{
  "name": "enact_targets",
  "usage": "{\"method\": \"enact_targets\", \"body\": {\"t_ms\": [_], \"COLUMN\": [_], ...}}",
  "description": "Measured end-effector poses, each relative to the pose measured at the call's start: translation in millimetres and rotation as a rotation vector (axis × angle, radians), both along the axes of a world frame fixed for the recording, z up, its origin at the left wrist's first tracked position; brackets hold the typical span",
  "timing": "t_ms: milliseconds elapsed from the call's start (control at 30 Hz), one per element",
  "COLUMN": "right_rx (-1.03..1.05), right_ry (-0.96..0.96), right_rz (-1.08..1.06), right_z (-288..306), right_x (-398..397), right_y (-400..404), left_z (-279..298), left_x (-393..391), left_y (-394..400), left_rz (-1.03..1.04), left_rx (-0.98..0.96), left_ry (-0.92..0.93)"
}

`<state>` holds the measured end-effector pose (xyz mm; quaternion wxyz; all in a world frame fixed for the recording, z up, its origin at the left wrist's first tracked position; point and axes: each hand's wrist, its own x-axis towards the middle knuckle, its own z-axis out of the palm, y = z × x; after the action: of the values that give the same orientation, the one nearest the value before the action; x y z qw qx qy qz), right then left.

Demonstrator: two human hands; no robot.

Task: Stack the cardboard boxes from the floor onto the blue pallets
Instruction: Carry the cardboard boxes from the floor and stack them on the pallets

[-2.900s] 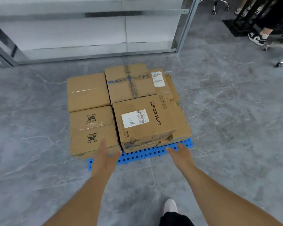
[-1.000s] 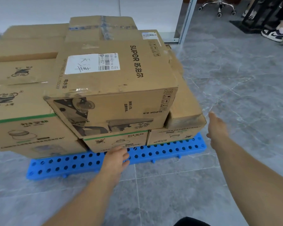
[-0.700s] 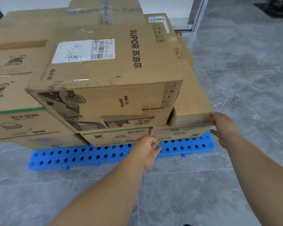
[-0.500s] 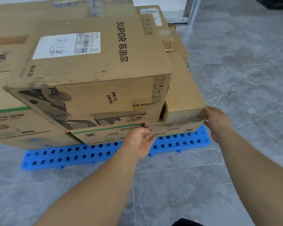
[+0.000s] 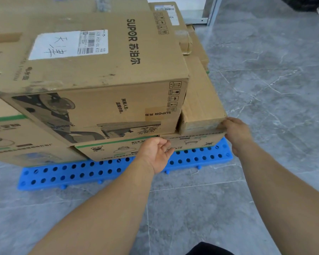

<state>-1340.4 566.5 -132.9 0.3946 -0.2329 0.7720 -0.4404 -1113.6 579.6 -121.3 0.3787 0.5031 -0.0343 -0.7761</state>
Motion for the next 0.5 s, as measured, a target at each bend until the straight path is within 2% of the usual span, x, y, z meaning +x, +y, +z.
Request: {"method": "enact_targets", "body": {"t_ms": [133,500], "right_rx": [0.018,0.029], "right_ry": [0.037,0.041], "right_rz": [0.001,-0.021], "right_z": [-3,-6], "right_x": [-9,3], "right_y": [1,-6], "left_z": [9,8], "left_x": [-5,3], "left_y": [5,-3], "left_rz": [-0.053,0.010], "left_rx": [-0.016,0.013], "left_ry": [-0.003,0.040]}}
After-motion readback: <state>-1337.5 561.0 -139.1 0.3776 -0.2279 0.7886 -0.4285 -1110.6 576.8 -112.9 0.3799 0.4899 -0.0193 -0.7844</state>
